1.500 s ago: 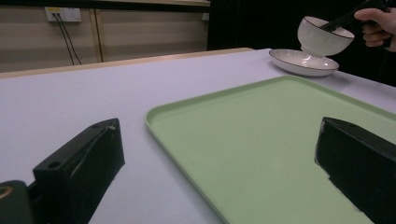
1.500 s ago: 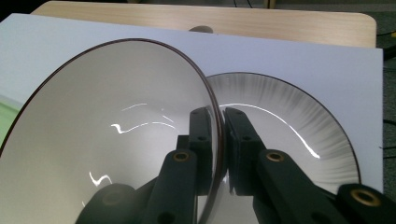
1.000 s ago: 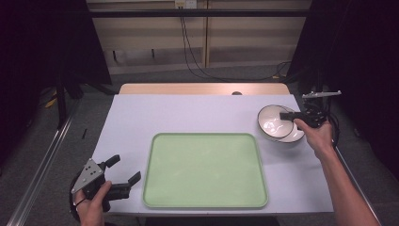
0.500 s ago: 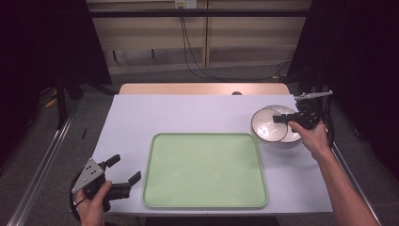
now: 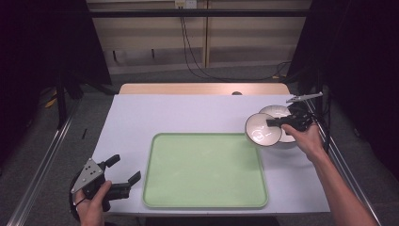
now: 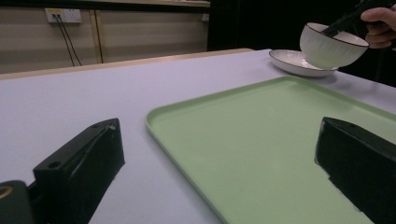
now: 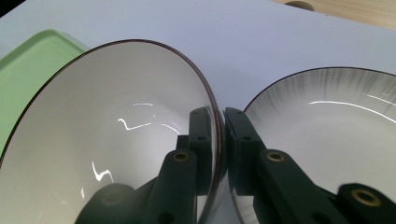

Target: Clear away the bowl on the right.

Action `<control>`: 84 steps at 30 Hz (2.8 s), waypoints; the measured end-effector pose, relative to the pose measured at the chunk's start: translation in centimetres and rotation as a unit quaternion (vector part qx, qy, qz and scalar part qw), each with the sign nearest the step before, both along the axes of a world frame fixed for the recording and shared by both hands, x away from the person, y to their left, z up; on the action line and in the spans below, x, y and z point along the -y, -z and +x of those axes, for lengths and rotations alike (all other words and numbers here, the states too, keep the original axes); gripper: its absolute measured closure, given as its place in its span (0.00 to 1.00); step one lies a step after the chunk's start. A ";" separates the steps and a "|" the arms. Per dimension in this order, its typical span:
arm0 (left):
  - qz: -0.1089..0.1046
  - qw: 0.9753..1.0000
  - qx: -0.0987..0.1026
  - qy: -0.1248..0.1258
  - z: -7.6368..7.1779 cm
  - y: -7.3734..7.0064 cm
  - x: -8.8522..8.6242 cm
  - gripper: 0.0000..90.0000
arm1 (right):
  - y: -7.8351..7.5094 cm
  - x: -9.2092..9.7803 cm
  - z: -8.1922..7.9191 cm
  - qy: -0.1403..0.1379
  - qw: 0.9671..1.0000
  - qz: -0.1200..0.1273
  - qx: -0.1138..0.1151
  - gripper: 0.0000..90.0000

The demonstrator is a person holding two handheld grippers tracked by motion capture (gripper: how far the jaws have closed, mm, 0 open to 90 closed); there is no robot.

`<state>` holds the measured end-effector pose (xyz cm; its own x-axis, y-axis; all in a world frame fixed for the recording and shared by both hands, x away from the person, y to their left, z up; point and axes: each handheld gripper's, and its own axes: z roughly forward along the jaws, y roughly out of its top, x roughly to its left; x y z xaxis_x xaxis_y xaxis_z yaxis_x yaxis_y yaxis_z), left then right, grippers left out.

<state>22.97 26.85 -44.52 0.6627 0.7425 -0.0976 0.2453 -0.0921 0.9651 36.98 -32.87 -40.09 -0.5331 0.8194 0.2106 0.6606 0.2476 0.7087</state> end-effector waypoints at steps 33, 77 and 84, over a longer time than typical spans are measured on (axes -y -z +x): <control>0.005 1.000 -0.005 -0.004 0.2 0.2 0.2 0.01 | 3.0 -3.9 1.8 0.009 0.999 -0.011 -0.042 0.91; 0.002 1.000 -0.004 0.001 0.2 0.1 0.1 0.02 | 5.3 -5.3 2.0 0.028 0.999 -0.015 -0.015 0.91; 0.001 1.000 -0.003 -0.002 0.1 0.1 0.0 0.02 | 5.6 -5.5 1.9 0.024 0.999 -0.023 -0.005 0.85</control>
